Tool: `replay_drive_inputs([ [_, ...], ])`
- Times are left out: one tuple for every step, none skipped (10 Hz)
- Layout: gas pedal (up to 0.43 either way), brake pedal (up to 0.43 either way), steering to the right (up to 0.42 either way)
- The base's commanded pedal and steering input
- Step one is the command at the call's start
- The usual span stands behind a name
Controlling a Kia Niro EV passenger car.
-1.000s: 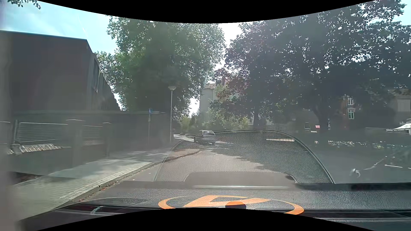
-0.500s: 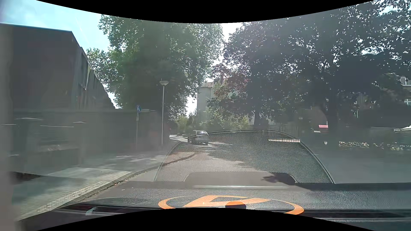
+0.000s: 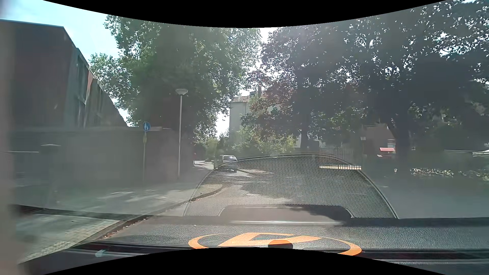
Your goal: Follow the waypoints while adhering to traffic rules and regulations
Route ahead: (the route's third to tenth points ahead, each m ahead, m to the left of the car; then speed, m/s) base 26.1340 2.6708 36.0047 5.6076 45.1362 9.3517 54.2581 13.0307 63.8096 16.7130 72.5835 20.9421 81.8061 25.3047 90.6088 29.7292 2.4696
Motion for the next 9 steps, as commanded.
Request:
replay_drive_inputs([
  [0.000,0.152,0.087],
  [0.000,0.152,0.096],
  [0.000,0.146,0.116],
  [0.000,0.134,0.140],
  [0.000,0.122,0.153],
  [0.000,0.098,0.161],
  [0.000,0.073,0.161],
  [0.000,0.043,0.161],
  [0.000,0.024,0.161],
])
